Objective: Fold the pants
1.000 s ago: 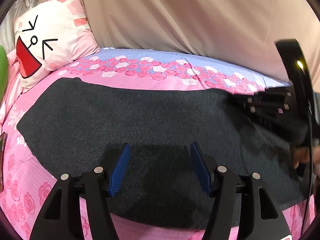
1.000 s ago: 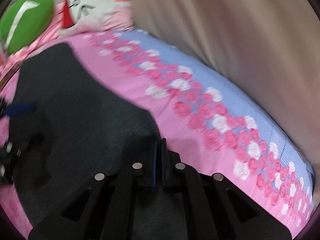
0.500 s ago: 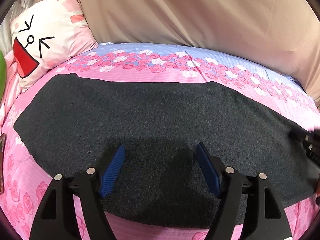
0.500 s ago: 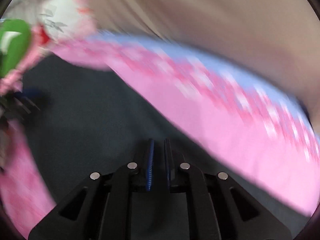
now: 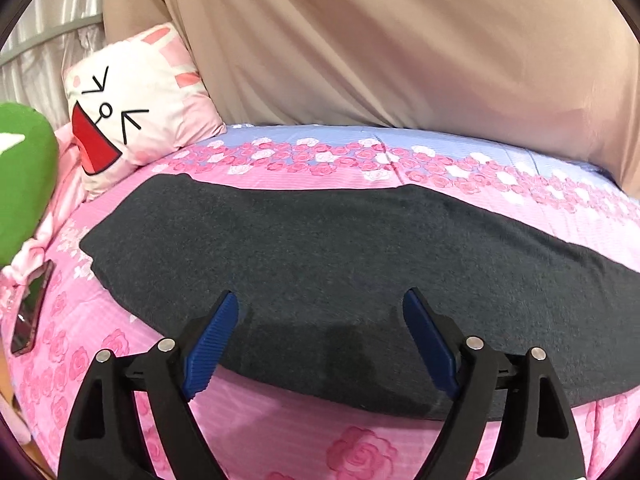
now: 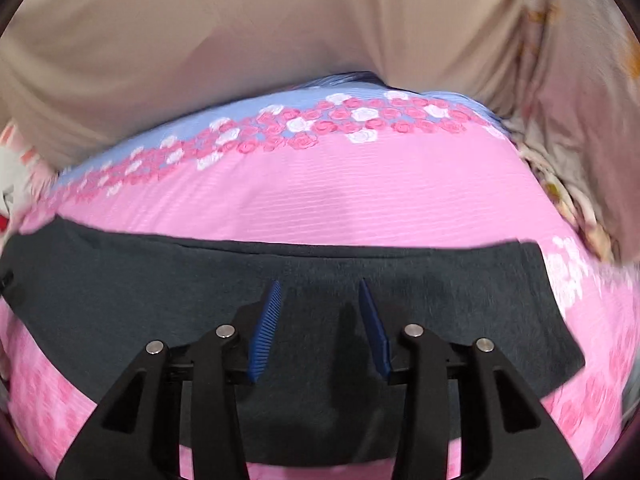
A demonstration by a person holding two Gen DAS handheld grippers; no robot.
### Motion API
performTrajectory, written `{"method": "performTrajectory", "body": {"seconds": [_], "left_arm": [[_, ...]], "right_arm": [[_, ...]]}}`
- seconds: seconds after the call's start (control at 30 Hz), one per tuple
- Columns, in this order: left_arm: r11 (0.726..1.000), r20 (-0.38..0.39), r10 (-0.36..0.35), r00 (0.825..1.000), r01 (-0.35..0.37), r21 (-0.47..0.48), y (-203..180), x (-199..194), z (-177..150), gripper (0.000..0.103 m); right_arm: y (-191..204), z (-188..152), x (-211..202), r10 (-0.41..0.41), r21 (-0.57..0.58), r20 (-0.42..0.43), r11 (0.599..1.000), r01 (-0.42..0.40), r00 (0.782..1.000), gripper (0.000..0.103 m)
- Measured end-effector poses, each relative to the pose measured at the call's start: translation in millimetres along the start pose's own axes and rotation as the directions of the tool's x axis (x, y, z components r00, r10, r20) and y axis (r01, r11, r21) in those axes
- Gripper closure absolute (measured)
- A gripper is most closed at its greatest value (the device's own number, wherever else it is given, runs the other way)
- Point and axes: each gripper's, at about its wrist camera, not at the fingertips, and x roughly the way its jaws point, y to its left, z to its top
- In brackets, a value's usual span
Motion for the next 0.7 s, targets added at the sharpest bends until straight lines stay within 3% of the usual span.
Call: {"method": "performTrajectory", "body": {"seconds": [0.07,0.17,0.2,0.27,0.37,0.43,0.53,0.67,0.7], "left_arm": [[1.000,0.003,0.023,1.000,-0.023,0.011,-3.5,-0.1,-0.1,0.017],[0.999,-0.022,0.033,0.999,-0.033,-0.018,1.7,5.0,0.5,0.017],[0.999,-0.029,0.030,0.999,-0.031,-0.034,4.7,6.4,0.6,0.017],[0.998,-0.032,0.030,0.999,-0.032,-0.054,8.0,6.3,-0.5,0.017],[0.997,-0.027,0.034,0.999,-0.035,-0.062,9.2,5.5,-1.1,0.017],[0.998,-0.028,0.035,0.999,-0.037,-0.055,8.0,5.7,-1.3,0.017],[0.999,-0.029,0.032,0.999,-0.034,-0.037,4.6,6.4,-1.1,0.017],[0.999,-0.038,0.044,0.998,-0.045,-0.021,1.3,8.2,-0.6,0.017],[0.999,-0.035,0.046,0.998,-0.047,-0.023,1.5,7.5,-0.5,0.017]], "right_arm": [[4.2,3.2,23.0,-0.061,-0.081,-0.021,0.995,0.059,0.998,0.069],[-4.6,19.1,34.5,-0.096,-0.067,-0.009,0.993,0.095,0.995,0.070],[-10.1,23.6,36.4,-0.081,-0.035,-0.007,0.996,0.080,0.997,0.070],[-15.8,22.7,24.3,-0.130,0.003,0.031,0.991,0.130,0.991,0.070],[-53.0,0.1,-22.5,-0.096,0.134,0.121,0.988,0.080,0.988,0.067],[-77.1,-17.6,-48.0,-0.129,0.193,0.137,0.976,0.102,0.982,0.063],[-115.8,-37.9,-65.2,-0.152,0.277,0.108,0.954,0.118,0.982,0.058],[-141.4,-43.9,-57.9,-0.178,0.312,0.064,0.938,0.150,0.982,0.057],[-146.3,-40.7,-51.6,-0.178,0.322,0.064,0.935,0.149,0.982,0.051]]}}
